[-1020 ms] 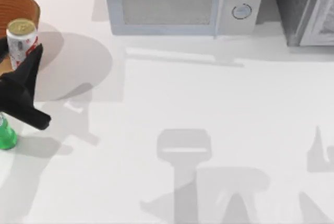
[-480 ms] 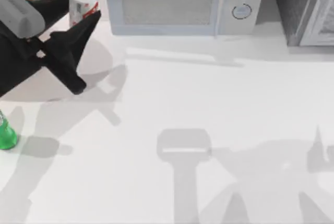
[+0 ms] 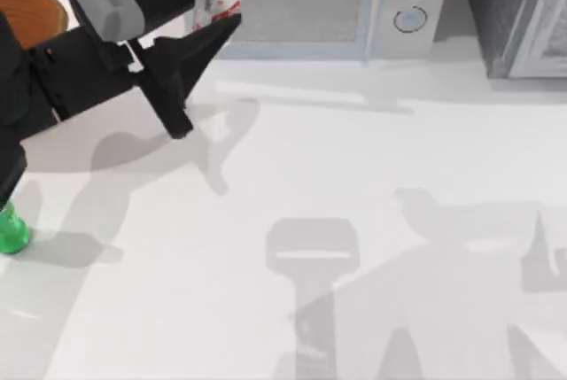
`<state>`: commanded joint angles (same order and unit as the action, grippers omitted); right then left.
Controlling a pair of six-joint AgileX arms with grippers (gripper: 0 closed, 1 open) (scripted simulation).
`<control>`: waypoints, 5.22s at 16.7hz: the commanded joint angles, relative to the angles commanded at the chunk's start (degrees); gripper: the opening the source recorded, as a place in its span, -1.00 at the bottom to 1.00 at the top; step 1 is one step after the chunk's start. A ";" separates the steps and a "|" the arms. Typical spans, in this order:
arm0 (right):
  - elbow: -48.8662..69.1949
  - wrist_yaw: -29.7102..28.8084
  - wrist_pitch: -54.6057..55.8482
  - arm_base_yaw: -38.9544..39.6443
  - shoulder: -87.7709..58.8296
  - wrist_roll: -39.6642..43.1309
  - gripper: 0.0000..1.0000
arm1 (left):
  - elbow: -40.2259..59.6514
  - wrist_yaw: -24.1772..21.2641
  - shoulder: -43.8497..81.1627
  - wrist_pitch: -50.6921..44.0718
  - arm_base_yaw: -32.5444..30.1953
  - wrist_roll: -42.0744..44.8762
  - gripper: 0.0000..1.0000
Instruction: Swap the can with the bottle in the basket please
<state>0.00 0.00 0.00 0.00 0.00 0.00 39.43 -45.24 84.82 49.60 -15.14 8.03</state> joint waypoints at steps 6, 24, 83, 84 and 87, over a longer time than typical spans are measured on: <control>0.00 0.00 0.00 0.00 0.00 0.00 1.00 | 6.07 -8.09 14.45 8.12 -1.45 -0.37 -1.00; 0.00 0.00 0.00 0.00 0.00 0.00 1.00 | 21.96 -27.82 54.24 28.36 -3.74 -4.07 -1.00; 0.00 0.00 0.00 0.00 0.00 0.00 1.00 | -31.22 36.07 -67.99 -40.23 14.07 -7.11 1.00; 0.00 0.00 0.00 0.00 0.00 0.00 1.00 | -33.11 38.22 -72.18 -42.43 14.35 -7.28 1.00; 0.00 0.00 0.00 0.00 0.00 0.00 1.00 | -37.51 43.13 -81.20 -47.46 14.91 -7.76 1.00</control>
<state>0.00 0.00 0.00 0.00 0.00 0.00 1.92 -2.11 3.62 2.15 -0.22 0.27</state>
